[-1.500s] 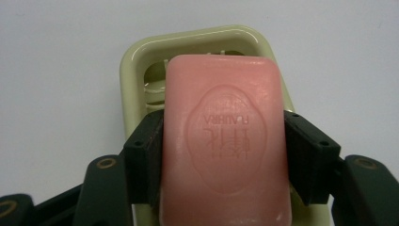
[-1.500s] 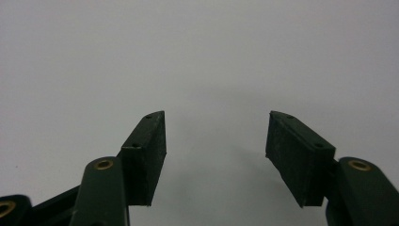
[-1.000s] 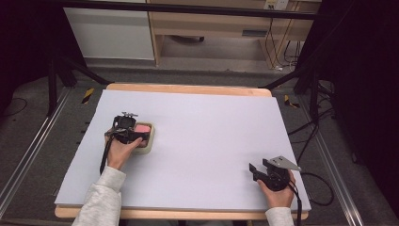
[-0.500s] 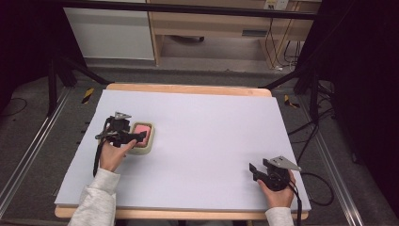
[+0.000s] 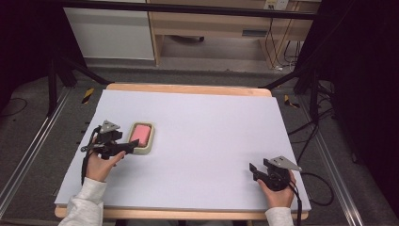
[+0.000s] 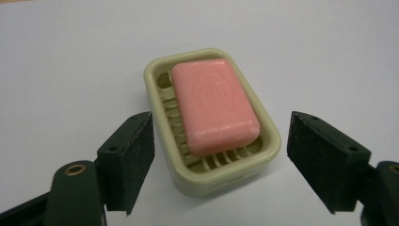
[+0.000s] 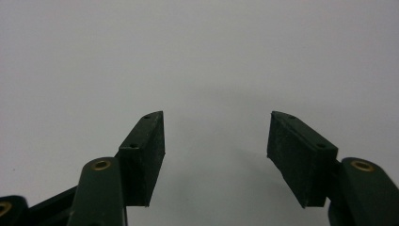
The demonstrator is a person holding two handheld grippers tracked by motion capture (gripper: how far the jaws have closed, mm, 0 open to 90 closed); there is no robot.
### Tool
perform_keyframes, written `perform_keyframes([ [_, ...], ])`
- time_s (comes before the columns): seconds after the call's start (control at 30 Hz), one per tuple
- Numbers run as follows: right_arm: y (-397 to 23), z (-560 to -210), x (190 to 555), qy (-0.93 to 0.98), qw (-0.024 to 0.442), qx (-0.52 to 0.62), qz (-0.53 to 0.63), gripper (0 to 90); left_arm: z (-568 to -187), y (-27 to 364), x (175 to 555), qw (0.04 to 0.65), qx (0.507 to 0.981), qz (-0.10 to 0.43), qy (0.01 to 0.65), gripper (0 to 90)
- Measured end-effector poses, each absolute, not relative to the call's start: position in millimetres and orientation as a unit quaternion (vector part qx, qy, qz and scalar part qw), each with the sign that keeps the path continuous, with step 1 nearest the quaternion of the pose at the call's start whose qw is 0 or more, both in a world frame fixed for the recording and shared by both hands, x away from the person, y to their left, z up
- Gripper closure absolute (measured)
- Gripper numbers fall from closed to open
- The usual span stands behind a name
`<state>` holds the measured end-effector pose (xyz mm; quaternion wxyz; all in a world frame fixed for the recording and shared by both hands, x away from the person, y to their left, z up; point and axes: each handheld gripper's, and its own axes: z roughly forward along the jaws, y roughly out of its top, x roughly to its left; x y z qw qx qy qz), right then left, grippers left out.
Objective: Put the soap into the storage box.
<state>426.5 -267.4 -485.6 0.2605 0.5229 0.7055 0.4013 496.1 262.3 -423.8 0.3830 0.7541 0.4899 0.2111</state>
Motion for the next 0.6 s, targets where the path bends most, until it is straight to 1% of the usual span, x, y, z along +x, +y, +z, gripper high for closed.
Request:
perform_keyframes([
  [0.43, -267.9, -485.4, 425.9, 0.702, 0.259, 0.526, 0.404, 35.6, -446.5, 287.8, 469.5, 0.387, 0.744, 0.213, 0.502, 22.5],
  [0.6, -268.0, -485.4, 425.8, 0.701, 0.259, 0.527, 0.405, 34.2, -454.7, 293.8, 462.6, 0.378, 0.744, 0.216, 0.506, 22.2],
])
